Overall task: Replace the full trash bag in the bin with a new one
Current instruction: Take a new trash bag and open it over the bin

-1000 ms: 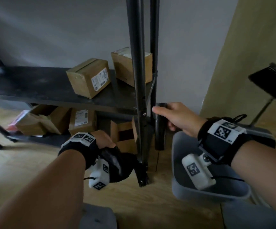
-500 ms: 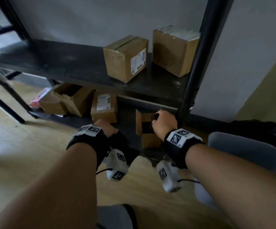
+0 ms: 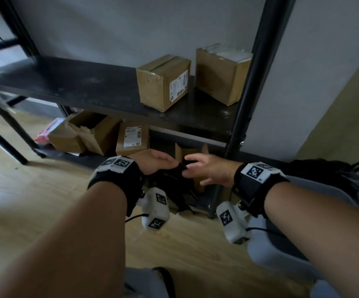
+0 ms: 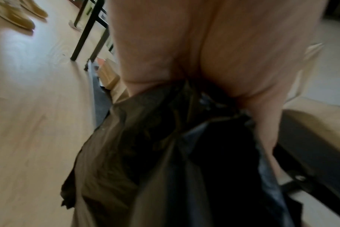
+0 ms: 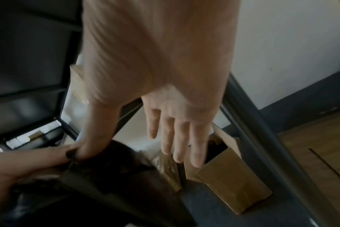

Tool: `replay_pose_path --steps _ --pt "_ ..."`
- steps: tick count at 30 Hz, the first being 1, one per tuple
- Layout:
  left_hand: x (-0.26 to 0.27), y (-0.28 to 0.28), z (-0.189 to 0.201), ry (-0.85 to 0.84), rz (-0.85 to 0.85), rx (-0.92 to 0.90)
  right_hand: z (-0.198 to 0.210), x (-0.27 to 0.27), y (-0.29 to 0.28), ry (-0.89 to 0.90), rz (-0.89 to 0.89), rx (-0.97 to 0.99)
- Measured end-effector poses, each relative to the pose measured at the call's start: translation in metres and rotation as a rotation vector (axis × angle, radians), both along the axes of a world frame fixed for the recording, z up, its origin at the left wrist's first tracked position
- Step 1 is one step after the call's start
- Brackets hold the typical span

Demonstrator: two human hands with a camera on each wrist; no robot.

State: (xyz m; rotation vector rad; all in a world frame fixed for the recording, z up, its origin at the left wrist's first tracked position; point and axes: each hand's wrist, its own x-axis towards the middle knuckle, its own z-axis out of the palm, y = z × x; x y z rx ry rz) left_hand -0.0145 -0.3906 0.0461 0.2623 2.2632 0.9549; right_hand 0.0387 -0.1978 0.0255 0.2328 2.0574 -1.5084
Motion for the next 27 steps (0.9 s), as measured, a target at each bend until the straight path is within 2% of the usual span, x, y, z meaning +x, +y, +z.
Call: replay_pose_path --steps 3,6,9,12,15,19,21,24,25,27 --pt "0.015 0.024 0.017 0.022 -0.081 0.049 0.018 0.027 0.015 -0.011 0.031 -0.079" --pt "0.031 0.05 0.021 -0.024 -0.117 0.116 0.03 0.05 0.041 0.116 -0.121 -0.043" --pt "0.042 0.082 0.02 -0.206 -0.214 0.141 0.04 0.071 0.076 0.17 -0.306 -0.066" --pt "0.058 0.117 0.023 -0.12 -0.377 -0.029 0.053 0.093 0.119 0.217 -0.483 -0.088" --pt "0.067 0.153 0.022 -0.039 -0.426 -0.04 0.059 0.111 0.171 0.303 -0.74 -0.069" --pt "0.069 0.189 0.007 -0.062 -0.457 -0.023 0.063 0.129 0.243 0.367 -1.18 -0.041" --pt "0.07 0.205 -0.003 -0.119 -0.449 -0.009 0.062 0.14 0.276 0.379 -1.307 -0.02" --pt "0.075 0.226 -0.009 -0.203 -0.442 0.016 0.056 0.153 0.309 0.42 -1.412 -0.065" --pt "0.076 0.233 -0.007 -0.208 -0.406 0.065 0.055 0.156 0.312 0.429 -1.45 -0.154" --pt "0.073 0.249 0.0 -0.153 -0.285 0.24 0.052 0.154 0.31 0.406 -1.393 -0.279"
